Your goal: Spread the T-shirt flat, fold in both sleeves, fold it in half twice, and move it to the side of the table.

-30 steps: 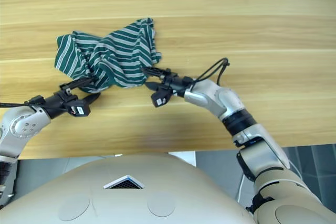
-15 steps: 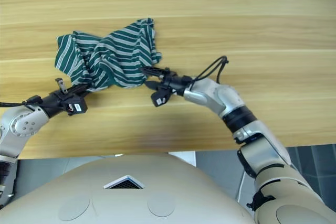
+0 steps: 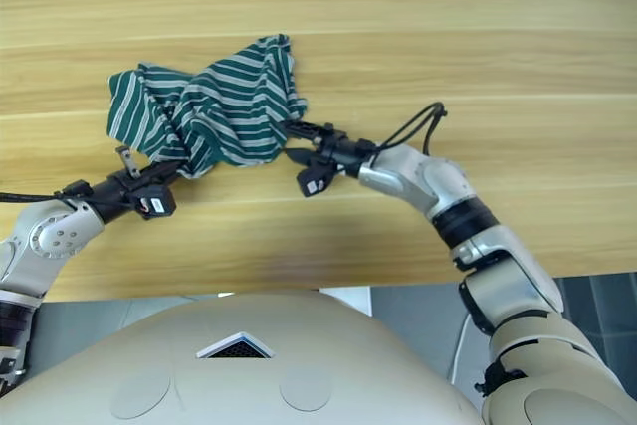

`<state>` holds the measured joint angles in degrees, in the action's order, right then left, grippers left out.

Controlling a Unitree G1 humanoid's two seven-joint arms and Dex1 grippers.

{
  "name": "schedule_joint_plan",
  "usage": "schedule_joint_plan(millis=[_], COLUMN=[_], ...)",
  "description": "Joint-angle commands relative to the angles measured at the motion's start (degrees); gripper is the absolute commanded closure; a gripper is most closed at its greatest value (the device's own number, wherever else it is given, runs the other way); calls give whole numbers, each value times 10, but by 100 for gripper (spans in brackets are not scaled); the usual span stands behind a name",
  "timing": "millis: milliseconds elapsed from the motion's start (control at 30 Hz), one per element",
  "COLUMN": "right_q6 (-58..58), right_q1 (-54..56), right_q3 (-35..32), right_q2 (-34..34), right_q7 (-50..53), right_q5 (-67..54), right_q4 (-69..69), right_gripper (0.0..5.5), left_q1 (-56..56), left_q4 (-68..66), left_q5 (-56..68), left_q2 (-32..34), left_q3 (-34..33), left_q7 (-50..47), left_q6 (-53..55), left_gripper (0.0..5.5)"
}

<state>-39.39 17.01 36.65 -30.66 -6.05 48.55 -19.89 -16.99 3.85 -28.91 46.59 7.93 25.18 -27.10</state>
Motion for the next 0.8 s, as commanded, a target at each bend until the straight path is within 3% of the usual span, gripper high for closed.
schedule_joint_plan(millis=[33,267,500,800], right_q6=[3,-2,-25,-32], right_q1=[-19,24,36,15], right_q3=[35,52,59,58], right_q2=[6,44,50,21], right_q7=[-17,24,38,20], right_q5=[28,33,17,-3], right_q4=[-37,-124,-155,-130], right_gripper=[235,235,375,492], left_q1=[9,19,23,28], left_q4=[-10,-16,-18,-18], left_q5=[-2,0,0,2], left_q2=[-7,-12,-13,-13], left_q3=[6,10,10,5], left_q7=[-7,-9,-9,-12], left_q6=[-2,-4,-3,-3], left_gripper=[548,548,550,550])
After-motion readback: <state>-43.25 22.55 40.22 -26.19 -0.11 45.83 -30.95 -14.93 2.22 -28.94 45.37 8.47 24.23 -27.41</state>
